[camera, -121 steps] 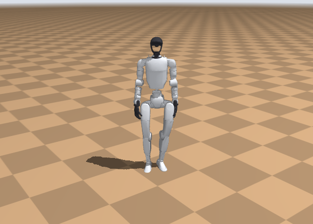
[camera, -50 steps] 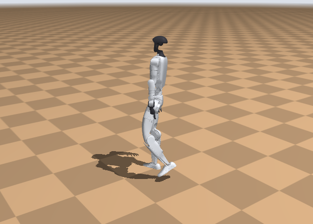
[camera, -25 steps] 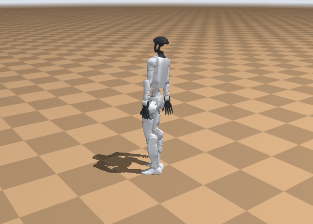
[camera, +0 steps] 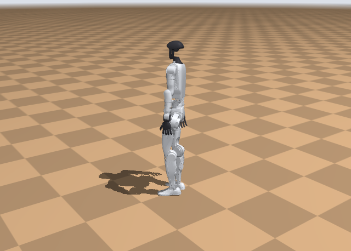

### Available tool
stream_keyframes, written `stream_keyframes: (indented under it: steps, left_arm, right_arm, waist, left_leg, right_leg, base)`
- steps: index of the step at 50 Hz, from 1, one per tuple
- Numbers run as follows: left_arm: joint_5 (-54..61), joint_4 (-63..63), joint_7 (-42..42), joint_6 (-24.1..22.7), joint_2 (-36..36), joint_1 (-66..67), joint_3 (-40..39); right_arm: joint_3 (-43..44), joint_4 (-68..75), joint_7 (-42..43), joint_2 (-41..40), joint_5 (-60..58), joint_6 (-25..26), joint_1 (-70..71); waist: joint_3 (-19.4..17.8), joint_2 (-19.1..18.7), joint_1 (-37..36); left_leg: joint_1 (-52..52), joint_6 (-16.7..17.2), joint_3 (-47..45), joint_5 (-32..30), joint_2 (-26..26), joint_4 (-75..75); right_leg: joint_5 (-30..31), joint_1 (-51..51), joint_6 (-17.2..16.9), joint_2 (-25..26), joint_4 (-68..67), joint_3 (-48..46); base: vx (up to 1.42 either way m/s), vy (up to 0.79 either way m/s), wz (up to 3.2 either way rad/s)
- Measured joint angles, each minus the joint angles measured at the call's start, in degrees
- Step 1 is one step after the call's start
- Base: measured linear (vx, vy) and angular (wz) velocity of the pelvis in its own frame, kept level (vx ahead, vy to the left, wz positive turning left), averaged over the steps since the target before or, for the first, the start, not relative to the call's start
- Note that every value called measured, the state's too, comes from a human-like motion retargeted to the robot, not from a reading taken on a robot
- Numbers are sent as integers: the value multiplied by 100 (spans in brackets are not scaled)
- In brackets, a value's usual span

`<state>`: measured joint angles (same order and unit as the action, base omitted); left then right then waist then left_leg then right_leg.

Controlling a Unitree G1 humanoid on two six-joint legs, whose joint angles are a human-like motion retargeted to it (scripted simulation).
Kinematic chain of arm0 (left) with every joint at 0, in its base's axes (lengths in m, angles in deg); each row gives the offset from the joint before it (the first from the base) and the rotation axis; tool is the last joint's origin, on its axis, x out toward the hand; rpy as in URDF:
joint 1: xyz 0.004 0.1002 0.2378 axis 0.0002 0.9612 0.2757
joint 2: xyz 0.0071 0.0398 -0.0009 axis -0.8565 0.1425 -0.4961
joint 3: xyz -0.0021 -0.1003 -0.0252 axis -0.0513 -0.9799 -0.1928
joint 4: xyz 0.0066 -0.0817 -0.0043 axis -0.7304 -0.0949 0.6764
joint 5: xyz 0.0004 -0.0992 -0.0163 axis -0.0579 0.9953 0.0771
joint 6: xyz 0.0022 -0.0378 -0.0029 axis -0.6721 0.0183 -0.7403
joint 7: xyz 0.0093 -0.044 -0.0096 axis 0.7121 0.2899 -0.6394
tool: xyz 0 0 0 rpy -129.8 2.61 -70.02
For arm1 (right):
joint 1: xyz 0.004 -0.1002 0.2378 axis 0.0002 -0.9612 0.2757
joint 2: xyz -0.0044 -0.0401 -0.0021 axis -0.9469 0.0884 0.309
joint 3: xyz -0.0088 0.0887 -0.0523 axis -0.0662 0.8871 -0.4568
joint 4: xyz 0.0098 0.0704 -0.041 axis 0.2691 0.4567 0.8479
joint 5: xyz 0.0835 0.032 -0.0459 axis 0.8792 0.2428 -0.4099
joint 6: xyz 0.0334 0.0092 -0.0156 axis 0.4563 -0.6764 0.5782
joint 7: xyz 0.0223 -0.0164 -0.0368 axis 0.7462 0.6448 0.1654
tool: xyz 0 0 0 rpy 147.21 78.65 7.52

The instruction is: In place motions

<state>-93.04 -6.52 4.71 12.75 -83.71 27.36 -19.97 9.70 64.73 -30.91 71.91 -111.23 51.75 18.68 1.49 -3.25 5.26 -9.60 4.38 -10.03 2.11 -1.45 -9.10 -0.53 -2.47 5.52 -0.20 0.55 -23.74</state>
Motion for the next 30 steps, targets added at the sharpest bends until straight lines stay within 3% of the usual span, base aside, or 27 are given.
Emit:
stream_keyframes:
  steps: [3,10,18,22,24,30]
  left_arm:
    - [30,28,33,-14,76,-21,97]
    - [-63,-124,109,-41,84,225,181]
    - [-19,-598,148,-44,-165,482,-149]
    - [-76,-686,148,-61,-304,637,-297]
    - [-105,-721,160,-60,-330,718,-347]
    - [-109,-829,95,-16,-293,795,-687]
  right_arm:
    - [110,103,76,79,4,50,-74]
    - [304,297,269,180,16,184,-285]
    - [402,281,226,129,80,119,-382]
    - [412,130,115,103,87,17,-272]
    - [415,0,38,122,122,-69,-253]
    - [389,-360,-172,165,317,-257,-147]
  waist:
    - [-43,31,-116]
    - [84,96,-117]
    - [299,390,-87]
    - [383,389,-116]
    - [407,267,-227]
    - [489,198,-456]
  left_leg:
    - [-108,-77,-350,73,37,50]
    - [299,94,-3708,168,709,86]
    - [1107,-174,-5353,16,833,-166]
    - [1249,-241,-5103,-398,735,-80]
    - [1227,-91,-4715,-209,605,309]
    - [1156,-199,-4220,-104,257,947]
  right_leg:
    - [-56,50,-14,-136,112,-614]
    - [-344,289,-128,-393,244,-2177]
    - [-774,609,-369,-641,131,-3340]
    - [-933,736,-554,-620,-51,-3757]
    - [-995,803,-632,-474,-135,-3853]
    - [-975,932,-848,-371,-234,-4029]
  base:
    - [-10,-1,179]
    - [1,6,211]
    - [17,6,197]
    - [24,9,132]
    - [30,18,77]
    - [25,19,59]
